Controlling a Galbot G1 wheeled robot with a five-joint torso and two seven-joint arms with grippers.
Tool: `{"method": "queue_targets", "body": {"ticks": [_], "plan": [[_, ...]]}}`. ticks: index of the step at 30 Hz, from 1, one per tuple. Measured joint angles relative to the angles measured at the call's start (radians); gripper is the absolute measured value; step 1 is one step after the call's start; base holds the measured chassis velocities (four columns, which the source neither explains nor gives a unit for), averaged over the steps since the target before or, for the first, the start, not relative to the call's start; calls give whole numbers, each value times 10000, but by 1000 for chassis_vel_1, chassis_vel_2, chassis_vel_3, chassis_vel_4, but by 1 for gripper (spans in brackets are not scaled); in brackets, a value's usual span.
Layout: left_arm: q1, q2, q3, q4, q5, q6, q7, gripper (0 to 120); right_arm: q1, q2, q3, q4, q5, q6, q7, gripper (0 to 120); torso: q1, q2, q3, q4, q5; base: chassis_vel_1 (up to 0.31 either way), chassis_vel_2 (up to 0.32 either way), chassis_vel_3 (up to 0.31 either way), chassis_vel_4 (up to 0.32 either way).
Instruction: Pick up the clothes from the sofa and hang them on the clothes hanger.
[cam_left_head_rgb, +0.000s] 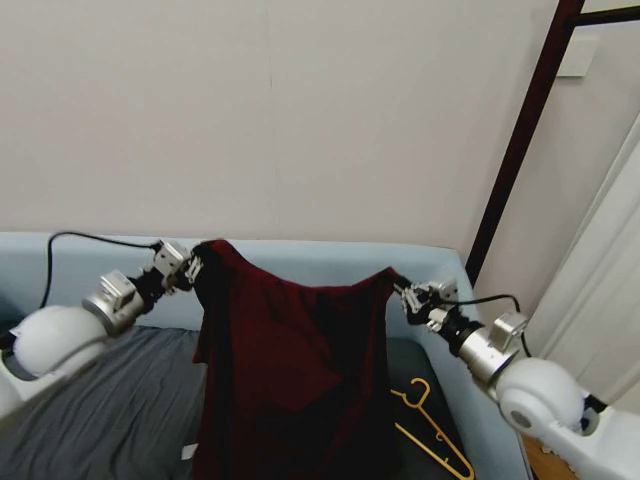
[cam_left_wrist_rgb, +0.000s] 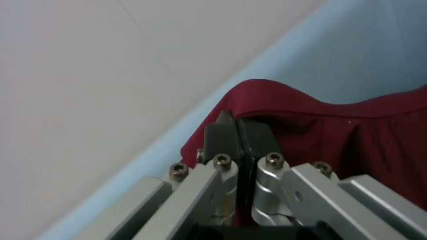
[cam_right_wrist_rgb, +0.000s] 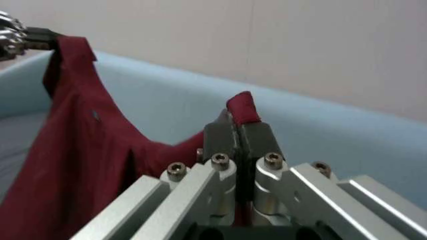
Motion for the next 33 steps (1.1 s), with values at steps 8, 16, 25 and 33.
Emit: {"method": "queue_targets", "body": {"ticks": [8,16,25,33], "plan": [[258,-1553,1358,2066,1245,-707,-49,0,-414,1431,-1071,-2138,-1406,497,-160,0,1,0,0,2,-5,0,0,0,0],[735,-2545,1256,3613,2029,-1139,-22,0,-647,2270,-1331,-3889,-2052,760,-212,0,0,0,-2,0,-1,0,0,0,0],[1507,-3064,534,4053,2293,-1245,-17,0,-938,2521,-1402,-4460,-2464,885,-374,0,-1,0,-2,1,-2,0,0,0,0],[1531,-3284,166,4334,2331,-1198,-64,0,-1493,1969,-1396,-4092,-3214,1138,-557,20,0,1,-2,3,-4,0,0,0,0]]}}
